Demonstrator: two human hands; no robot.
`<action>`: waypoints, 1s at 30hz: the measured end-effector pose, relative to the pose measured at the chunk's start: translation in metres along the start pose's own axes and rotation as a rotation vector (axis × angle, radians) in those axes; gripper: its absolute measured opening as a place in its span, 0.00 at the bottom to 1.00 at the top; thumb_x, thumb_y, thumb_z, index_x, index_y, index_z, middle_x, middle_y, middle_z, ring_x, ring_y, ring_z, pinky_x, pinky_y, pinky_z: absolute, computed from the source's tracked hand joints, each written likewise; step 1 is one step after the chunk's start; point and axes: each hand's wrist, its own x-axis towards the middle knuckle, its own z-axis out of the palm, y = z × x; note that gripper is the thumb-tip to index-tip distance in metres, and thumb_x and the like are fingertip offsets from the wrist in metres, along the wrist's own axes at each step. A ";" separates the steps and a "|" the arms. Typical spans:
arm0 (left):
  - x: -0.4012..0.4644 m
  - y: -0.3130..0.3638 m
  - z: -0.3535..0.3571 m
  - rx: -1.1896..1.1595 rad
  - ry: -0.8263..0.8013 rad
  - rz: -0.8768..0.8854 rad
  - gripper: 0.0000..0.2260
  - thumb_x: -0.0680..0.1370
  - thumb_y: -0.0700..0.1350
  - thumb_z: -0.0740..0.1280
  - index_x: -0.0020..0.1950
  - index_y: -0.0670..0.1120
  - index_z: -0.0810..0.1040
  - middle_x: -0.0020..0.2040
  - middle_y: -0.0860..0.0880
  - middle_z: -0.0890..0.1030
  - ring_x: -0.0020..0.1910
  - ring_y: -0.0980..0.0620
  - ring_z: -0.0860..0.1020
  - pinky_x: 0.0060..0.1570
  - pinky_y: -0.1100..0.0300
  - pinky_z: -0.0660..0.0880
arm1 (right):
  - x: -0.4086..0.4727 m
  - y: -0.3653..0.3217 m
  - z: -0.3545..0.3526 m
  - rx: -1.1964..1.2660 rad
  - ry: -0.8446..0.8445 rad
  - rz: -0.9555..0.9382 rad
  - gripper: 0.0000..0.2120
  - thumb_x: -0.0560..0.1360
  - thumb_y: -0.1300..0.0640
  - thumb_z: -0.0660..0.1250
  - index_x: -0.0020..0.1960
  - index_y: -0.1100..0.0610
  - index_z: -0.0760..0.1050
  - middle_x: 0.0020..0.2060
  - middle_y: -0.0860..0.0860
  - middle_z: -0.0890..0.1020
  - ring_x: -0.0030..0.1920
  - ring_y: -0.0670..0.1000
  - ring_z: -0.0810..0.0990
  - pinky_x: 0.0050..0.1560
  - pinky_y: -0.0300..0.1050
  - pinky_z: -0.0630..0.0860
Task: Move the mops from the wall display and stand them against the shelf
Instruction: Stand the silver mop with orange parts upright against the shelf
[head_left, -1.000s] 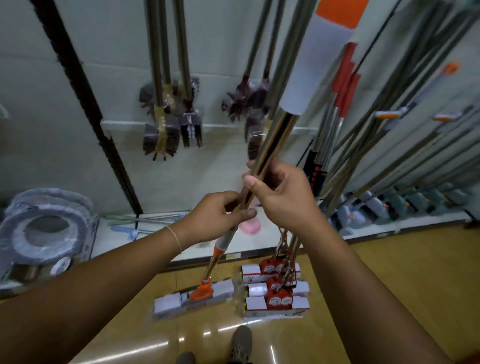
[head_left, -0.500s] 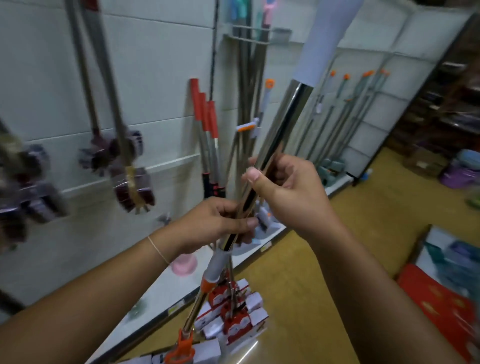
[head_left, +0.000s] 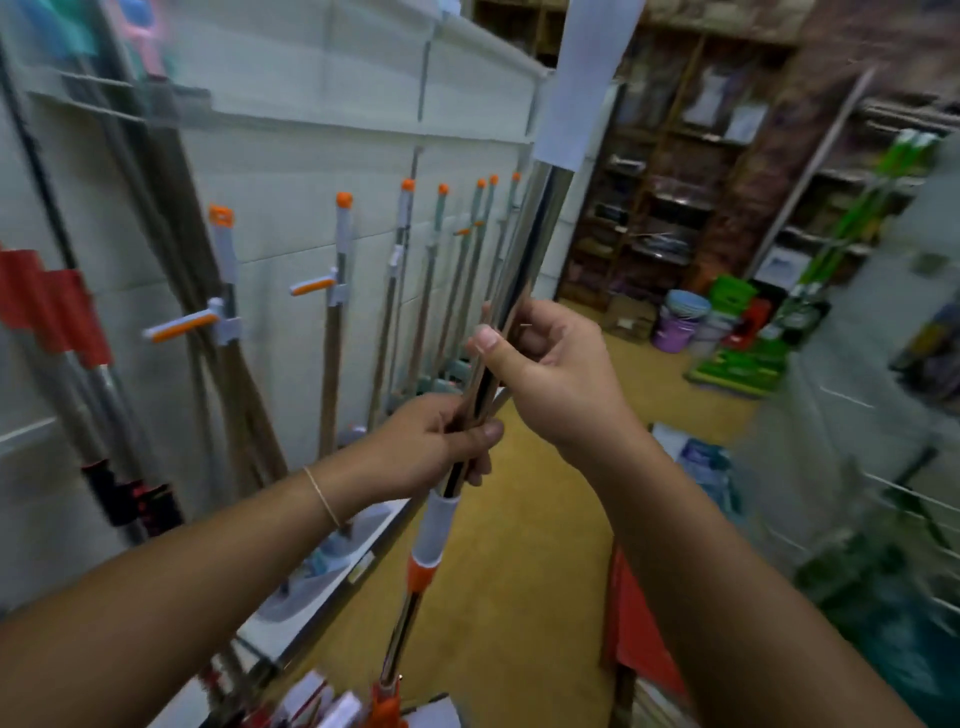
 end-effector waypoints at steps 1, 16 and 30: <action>0.018 0.001 0.008 0.008 -0.012 0.011 0.11 0.78 0.48 0.66 0.40 0.44 0.78 0.36 0.43 0.83 0.37 0.45 0.82 0.41 0.50 0.76 | 0.007 0.005 -0.014 -0.008 0.013 -0.006 0.08 0.78 0.60 0.69 0.55 0.60 0.79 0.43 0.53 0.86 0.48 0.53 0.86 0.54 0.54 0.82; 0.243 -0.001 0.068 0.067 -0.168 0.117 0.12 0.79 0.50 0.65 0.50 0.40 0.77 0.43 0.44 0.83 0.41 0.54 0.83 0.43 0.61 0.79 | 0.134 0.088 -0.136 -0.214 0.237 -0.005 0.03 0.79 0.54 0.66 0.47 0.48 0.77 0.44 0.61 0.84 0.49 0.60 0.83 0.51 0.61 0.80; 0.470 -0.047 0.059 0.000 -0.316 0.056 0.12 0.77 0.55 0.66 0.54 0.48 0.77 0.46 0.50 0.84 0.46 0.56 0.83 0.52 0.53 0.79 | 0.311 0.199 -0.208 -0.302 0.423 0.055 0.09 0.78 0.50 0.67 0.47 0.56 0.80 0.41 0.61 0.84 0.45 0.60 0.83 0.46 0.65 0.79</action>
